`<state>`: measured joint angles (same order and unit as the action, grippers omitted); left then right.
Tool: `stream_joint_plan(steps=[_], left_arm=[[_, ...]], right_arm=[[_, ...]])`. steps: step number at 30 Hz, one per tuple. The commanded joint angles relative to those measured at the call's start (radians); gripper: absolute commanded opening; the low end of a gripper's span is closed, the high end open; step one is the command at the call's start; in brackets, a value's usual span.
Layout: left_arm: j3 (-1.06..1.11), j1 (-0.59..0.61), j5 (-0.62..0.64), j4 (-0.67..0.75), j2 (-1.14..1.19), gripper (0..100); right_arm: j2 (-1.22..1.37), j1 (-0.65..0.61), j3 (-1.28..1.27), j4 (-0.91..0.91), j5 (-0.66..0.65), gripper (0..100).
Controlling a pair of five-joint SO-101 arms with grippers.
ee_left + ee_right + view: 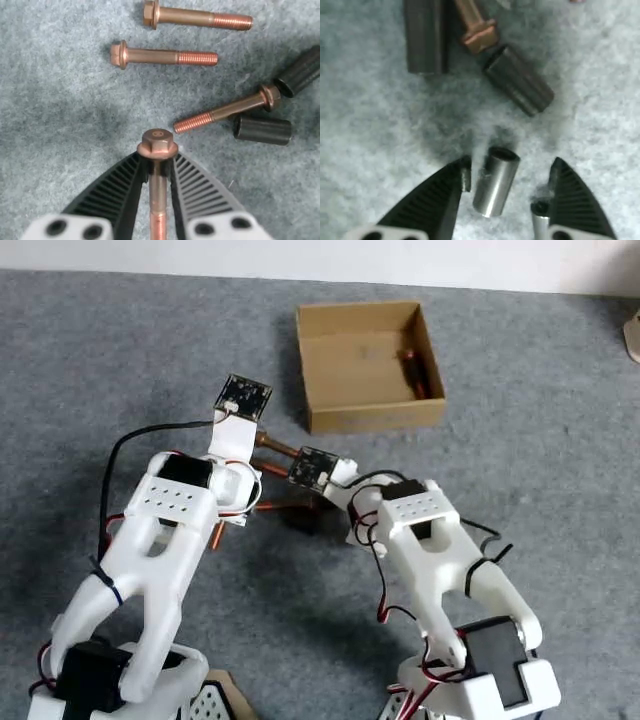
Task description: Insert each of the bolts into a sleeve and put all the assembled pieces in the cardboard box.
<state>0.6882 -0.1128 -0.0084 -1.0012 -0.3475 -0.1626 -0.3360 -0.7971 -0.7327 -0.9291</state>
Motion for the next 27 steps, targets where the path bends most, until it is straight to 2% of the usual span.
stream_joint_plan(steps=[1, 12, 15, 16, 17, 21, 27], left_arm=[[-0.004, 0.004, -0.008, 0.017, -0.042, 0], [-0.004, 0.004, -0.008, 0.017, -0.042, 0], [-0.004, 0.004, -0.008, 0.017, -0.042, 0], [-0.004, 0.004, -0.008, 0.017, -0.042, 0], [-0.004, 0.004, -0.008, 0.017, -0.042, 0], [-0.004, 0.004, -0.008, 0.017, -0.042, 0], [-0.004, 0.004, -0.008, 0.017, -0.042, 0]], right_arm=[[-0.004, -0.002, 0.035, 0.076, 0.026, 17.0], [-0.004, 0.01, -0.016, 0.093, 0.032, 15.5], [-0.004, 0.01, -0.016, 0.093, 0.038, 7.4], [-0.004, 0.01, -0.015, 0.094, 0.058, 0.9], [-0.004, 0.012, -0.01, 0.107, 0.091, 0.0], [-0.005, 0.038, -0.01, 0.208, 0.207, 0.5], [-0.015, 0.054, -0.012, 0.286, 0.224, 0.5]])
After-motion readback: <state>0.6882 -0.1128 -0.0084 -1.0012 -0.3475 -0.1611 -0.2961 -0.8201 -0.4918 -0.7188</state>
